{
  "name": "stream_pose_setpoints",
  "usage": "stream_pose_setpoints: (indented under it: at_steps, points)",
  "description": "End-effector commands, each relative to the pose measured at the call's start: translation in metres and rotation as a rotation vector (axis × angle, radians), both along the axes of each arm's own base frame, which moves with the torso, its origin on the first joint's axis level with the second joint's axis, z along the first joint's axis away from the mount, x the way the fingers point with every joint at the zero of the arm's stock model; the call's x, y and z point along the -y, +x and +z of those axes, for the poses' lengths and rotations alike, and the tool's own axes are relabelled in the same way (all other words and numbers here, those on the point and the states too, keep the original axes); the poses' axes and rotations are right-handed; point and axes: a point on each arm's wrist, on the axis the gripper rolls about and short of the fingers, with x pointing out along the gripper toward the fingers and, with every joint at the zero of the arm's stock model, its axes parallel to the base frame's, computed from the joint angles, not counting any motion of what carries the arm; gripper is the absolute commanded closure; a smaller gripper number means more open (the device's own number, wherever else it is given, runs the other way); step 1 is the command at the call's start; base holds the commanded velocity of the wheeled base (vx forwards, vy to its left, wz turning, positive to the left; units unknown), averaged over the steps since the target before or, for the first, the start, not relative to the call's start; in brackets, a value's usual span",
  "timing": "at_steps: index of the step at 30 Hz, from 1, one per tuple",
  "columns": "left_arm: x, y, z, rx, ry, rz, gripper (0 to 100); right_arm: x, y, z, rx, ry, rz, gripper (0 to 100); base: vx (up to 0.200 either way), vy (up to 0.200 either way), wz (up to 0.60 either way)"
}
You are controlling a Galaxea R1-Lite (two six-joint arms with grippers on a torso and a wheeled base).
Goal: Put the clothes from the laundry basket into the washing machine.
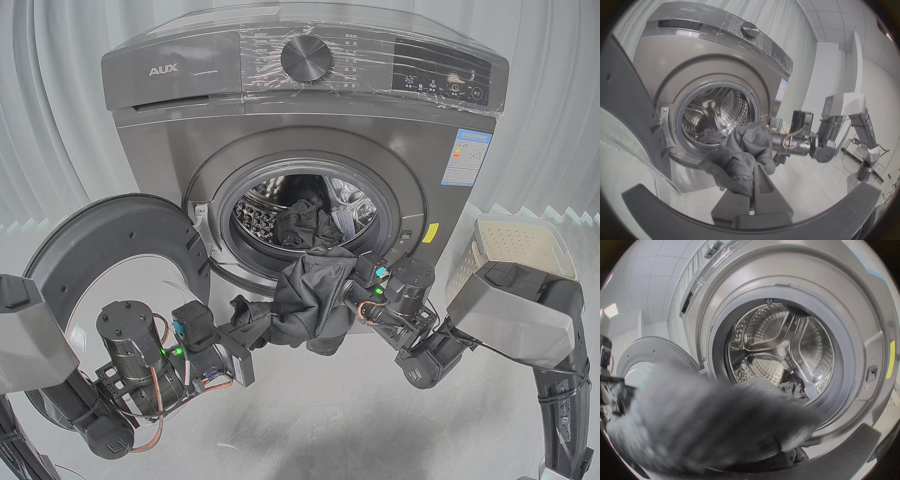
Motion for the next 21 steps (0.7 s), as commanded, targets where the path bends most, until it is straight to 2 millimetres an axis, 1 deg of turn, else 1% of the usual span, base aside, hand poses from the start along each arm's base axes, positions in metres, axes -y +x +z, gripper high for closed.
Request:
stream_pose_setpoints:
  at_steps: [1, 5, 6, 9, 10, 13, 17, 21]
  points:
    - [0.0, 0.002, -0.035, -0.084, 0.069, 0.001, 100, 0.003, -0.001, 0.019, 0.037, 0.024, -0.004, 100, 0.0, 0.0, 0.0]
    - [-0.001, 0.002, -0.045, -0.112, 0.099, 0.001, 100, 0.003, -0.002, 0.022, 0.042, 0.028, -0.004, 100, 0.0, 0.0, 0.0]
    - [-0.001, 0.002, -0.047, -0.118, 0.105, 0.002, 0, 0.003, -0.002, 0.023, 0.044, 0.029, -0.004, 100, 0.0, 0.0, 0.0]
    - [-0.001, 0.001, -0.047, -0.12, 0.101, 0.003, 0, 0.006, 0.0, 0.023, 0.043, 0.028, -0.012, 100, 0.0, 0.0, 0.0]
    - [-0.002, 0.001, -0.046, -0.119, 0.099, 0.006, 0, 0.013, 0.004, 0.023, 0.045, 0.027, -0.03, 100, 0.0, 0.0, 0.0]
    - [-0.002, 0.0, -0.045, -0.117, 0.098, 0.008, 0, 0.024, 0.012, 0.024, 0.051, 0.026, -0.058, 100, 0.0, 0.0, 0.0]
    - [-0.005, -0.004, -0.047, -0.125, 0.113, 0.003, 0, 0.036, 0.019, 0.026, 0.056, 0.027, -0.087, 100, 0.0, 0.0, 0.0]
    - [-0.003, -0.003, -0.047, -0.123, 0.115, -0.002, 0, 0.034, 0.017, 0.026, 0.055, 0.029, -0.081, 100, 0.0, 0.0, 0.0]
